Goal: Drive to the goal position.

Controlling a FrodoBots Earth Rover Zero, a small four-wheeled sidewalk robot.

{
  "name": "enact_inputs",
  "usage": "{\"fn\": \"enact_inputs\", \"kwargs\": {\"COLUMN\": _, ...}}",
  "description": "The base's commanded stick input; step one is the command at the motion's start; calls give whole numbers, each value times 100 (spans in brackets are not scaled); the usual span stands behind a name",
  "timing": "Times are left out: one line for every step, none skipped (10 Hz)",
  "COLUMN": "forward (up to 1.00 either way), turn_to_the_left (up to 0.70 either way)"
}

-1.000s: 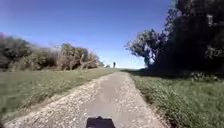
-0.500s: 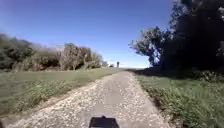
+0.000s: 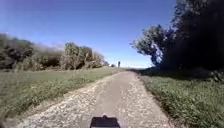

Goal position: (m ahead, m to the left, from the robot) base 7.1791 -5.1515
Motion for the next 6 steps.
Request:
{"fn": "enact_inputs", "kwargs": {"forward": 50, "turn_to_the_left": 0}}
{"fn": "enact_inputs", "kwargs": {"forward": 50, "turn_to_the_left": 0}}
{"fn": "enact_inputs", "kwargs": {"forward": 50, "turn_to_the_left": 0}}
{"fn": "enact_inputs", "kwargs": {"forward": 50, "turn_to_the_left": -22}}
{"fn": "enact_inputs", "kwargs": {"forward": 50, "turn_to_the_left": -4}}
{"fn": "enact_inputs", "kwargs": {"forward": 50, "turn_to_the_left": 0}}
